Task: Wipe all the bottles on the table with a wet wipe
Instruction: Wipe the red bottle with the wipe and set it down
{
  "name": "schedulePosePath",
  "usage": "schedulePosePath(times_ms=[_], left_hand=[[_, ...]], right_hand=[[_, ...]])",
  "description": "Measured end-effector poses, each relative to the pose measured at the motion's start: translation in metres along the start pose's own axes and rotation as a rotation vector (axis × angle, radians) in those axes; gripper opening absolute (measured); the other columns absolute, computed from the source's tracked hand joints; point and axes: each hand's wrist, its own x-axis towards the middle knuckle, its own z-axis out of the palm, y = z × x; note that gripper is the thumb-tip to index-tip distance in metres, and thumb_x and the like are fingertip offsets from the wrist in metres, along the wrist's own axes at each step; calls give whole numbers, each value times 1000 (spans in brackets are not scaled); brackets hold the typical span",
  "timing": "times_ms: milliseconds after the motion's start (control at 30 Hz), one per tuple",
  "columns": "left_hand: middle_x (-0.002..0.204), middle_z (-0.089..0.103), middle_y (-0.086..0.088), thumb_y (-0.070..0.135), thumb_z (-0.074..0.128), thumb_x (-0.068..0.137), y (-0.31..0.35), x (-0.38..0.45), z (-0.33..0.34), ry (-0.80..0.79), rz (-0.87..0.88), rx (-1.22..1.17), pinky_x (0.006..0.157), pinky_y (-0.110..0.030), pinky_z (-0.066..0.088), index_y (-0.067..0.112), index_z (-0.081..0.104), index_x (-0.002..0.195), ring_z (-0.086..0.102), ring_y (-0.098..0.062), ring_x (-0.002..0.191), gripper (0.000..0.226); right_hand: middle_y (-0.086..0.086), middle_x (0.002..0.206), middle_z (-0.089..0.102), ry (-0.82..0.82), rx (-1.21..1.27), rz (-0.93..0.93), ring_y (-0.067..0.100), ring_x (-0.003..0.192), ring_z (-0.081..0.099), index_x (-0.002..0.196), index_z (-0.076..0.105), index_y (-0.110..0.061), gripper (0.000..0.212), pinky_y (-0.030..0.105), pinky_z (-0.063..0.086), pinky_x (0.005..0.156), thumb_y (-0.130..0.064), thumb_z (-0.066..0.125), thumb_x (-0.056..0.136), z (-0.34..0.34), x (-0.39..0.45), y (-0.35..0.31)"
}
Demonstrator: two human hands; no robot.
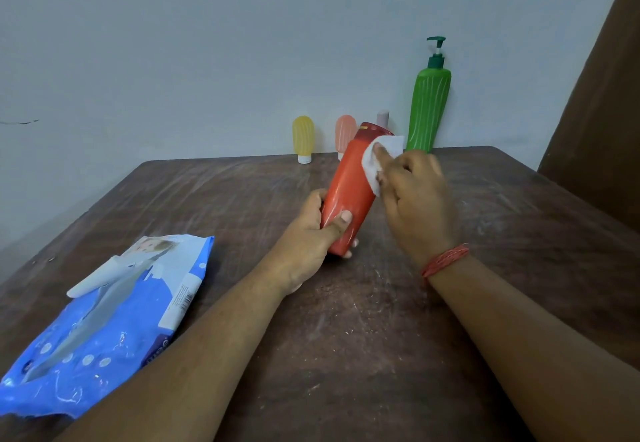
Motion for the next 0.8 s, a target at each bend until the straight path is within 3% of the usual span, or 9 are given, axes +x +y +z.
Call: schedulePosePath(times_ms=[100,233,333,467,600,733,800], left_hand=[[122,63,-10,27,55,102,-1,2,-2,29,14,-80,82,-43,61,23,42,134,71,-23,89,36],[122,62,-6,29,57,100,-1,2,-2,42,-3,-100,82,-42,61,25,41,135,72,-20,89,39],[120,64,-10,29,56,100,-1,3,-5,72,4,-161,77,-38,59,23,44,132,71,-22,88,35],[121,63,-9,27,56,101,-2,2,-5,63,-2,-174,79,-40,60,22,44,132,71,-22,88,34],[116,66,-12,26,54,101,-2,3,-5,71,-9,-236,71,-37,58,19,46,128,70,-22,83,29],[116,64,-10,25,53,102,-2,2,-4,25,-26,-243,74,-39,59,16,45,132,69,-23,83,33],[111,66,-11,25,52,102,-2,2,-6,36,-27,-292,70,-37,59,16,47,129,69,-23,81,28]], right_hand=[[7,90,58,-111,-8,-241,26,82,52,128,64,-14,35,42,49,66,-23,50,98,1,-8,-7],[5,96,61,-4,18,-20,25,92,51,127,64,-15,33,40,49,73,-18,59,95,1,0,0],[5,98,64,-94,8,-208,24,94,52,120,67,-12,28,37,48,75,-16,62,93,5,-8,-8],[4,102,65,-25,49,-41,25,95,53,114,69,-15,23,39,48,79,-13,62,92,4,-2,0],[1,97,64,-172,46,-215,22,94,53,108,70,-16,19,36,47,75,-14,63,91,5,-11,-3],[1,100,65,-30,151,-6,21,97,54,103,69,-15,15,35,46,81,-10,62,90,6,-5,4],[0,99,65,-122,160,-125,20,96,55,100,68,-14,12,35,48,80,-9,63,89,7,-9,0]])
